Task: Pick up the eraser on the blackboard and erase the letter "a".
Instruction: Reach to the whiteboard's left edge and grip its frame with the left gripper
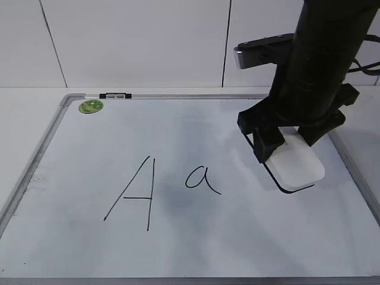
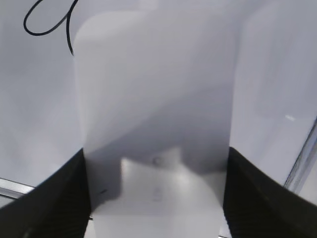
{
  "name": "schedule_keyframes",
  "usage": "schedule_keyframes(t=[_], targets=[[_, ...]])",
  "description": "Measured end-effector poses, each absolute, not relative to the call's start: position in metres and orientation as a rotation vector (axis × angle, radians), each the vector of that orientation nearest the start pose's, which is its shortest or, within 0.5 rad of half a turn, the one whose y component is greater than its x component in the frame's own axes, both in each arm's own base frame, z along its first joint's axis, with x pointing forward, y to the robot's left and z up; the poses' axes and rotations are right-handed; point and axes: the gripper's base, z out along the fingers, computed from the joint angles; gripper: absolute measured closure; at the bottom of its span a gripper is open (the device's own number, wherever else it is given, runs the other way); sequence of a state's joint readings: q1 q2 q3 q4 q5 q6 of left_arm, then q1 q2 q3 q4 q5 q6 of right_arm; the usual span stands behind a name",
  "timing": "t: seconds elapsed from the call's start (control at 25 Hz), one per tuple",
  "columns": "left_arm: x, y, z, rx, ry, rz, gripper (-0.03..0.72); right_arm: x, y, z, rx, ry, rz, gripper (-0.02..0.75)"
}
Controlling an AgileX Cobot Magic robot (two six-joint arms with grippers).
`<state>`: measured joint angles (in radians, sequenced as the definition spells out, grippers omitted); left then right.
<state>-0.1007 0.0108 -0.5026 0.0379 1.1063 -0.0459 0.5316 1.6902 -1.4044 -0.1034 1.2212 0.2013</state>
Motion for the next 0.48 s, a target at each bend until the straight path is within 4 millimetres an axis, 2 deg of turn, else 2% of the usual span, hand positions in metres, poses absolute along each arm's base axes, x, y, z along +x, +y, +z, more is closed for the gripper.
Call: schedule_keyframes(t=[0.2,0.32,0.48], targets=[[-0.005,0.003,0.277,0.060,2.099,-0.050,0.443,0.294,0.163,0.281,-0.528,2.918,-0.058,0.203],[0.000,0.003,0.295,0.061,2.104,-0.050,0.443,0.294,0.163,0.281,-0.529,2.917,-0.058,0.203],[0.023,0.001,0.328,0.065,2.196,-0.039,0.443,0.294,0.163,0.281,-0.532,2.917,-0.059,0.203]])
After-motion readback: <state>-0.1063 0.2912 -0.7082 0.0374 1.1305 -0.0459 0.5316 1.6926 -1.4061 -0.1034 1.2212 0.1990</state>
